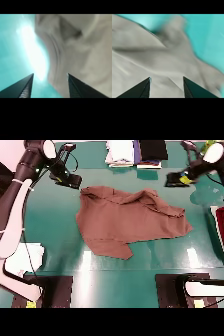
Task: Fold the shirts.
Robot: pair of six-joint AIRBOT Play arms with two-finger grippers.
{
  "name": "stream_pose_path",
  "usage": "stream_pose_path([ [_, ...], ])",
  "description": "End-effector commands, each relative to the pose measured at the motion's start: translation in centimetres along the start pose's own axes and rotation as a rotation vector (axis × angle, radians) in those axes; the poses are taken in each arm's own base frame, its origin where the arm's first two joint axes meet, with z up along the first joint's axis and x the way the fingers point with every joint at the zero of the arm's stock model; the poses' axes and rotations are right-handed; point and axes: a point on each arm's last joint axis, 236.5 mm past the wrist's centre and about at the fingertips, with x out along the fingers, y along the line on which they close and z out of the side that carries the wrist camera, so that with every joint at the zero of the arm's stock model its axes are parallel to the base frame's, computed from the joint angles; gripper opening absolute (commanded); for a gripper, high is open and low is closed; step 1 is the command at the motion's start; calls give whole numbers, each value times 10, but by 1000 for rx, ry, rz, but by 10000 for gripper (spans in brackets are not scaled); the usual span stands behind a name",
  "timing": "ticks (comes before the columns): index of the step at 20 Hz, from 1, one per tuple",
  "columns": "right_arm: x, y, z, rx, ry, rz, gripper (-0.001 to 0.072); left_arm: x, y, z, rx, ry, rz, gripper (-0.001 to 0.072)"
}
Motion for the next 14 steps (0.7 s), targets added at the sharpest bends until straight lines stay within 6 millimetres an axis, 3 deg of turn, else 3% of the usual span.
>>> stream_pose_path([
  [1,-15,-72,-66,117,85,-120,451,-7,-17,-48,-20,52,-71,491],
  [4,-13,-125,-128,295,159,-163,452,7,-26,-97,-78,70,-85,491],
  [6,-3,-147,-164,390,220,-155,523,21,-33,-134,-115,112,-85,491],
  [7,3,-154,-180,444,245,-145,525,28,-37,-150,-123,137,-84,491],
  [10,25,-163,-200,517,251,-120,525,46,-56,-185,-98,212,-88,491],
  [14,54,-159,-206,514,305,-92,525,52,-76,-190,-65,202,-102,492],
])
